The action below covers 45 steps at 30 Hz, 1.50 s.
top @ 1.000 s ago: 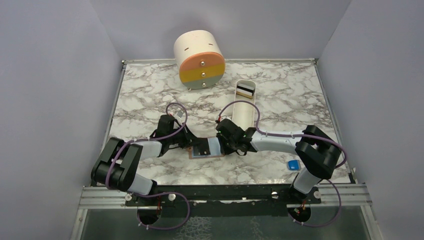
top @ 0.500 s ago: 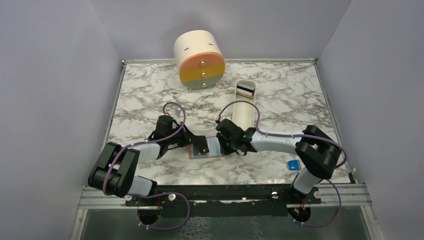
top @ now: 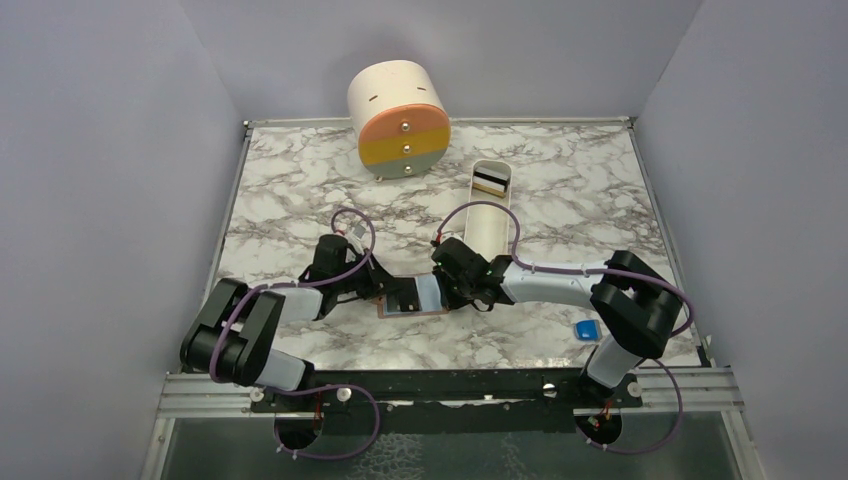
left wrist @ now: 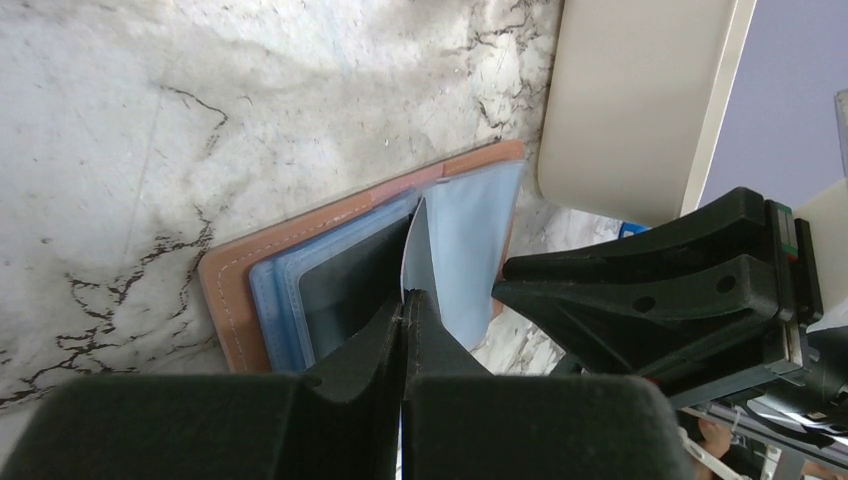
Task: Put the credit cards into the card holder
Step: Insert the credit card into the card holder.
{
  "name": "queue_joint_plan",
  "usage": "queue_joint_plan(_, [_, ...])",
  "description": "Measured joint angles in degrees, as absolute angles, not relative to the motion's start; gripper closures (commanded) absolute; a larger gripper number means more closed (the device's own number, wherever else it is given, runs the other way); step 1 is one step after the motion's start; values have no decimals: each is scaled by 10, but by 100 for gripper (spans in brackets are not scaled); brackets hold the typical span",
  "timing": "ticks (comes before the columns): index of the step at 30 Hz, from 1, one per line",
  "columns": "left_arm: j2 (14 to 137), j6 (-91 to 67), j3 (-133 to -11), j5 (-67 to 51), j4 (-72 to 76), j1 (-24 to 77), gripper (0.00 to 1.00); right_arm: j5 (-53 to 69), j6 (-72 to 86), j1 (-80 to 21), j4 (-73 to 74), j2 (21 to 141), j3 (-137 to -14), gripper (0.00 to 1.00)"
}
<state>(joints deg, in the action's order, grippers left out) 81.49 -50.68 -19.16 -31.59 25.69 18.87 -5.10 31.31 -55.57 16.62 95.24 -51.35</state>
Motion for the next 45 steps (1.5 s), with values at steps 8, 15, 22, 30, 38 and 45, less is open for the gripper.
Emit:
queue_joint_plan(8, [834,-507,-190,-338,266,190,100,-51,314,-556,166,952,-514,84])
queue_joint_plan(15, [844,-508,-196,-336,276,198,100,-50,313,-556,165,952,-514,84])
queue_joint_plan(22, [849,-507,-209,-323,279,214,100,-50,312,-557,163,952,-512,84])
queue_joint_plan(30, [874,-521,-211,-307,303,237,100,-50,313,-557,159,951,-510,84])
queue_joint_plan(38, [868,-537,-206,-275,309,246,100,-48,319,-557,145,945,-499,84])
queue_joint_plan(45, [849,-540,-193,-253,313,248,100,-29,335,-563,131,937,-486,84])
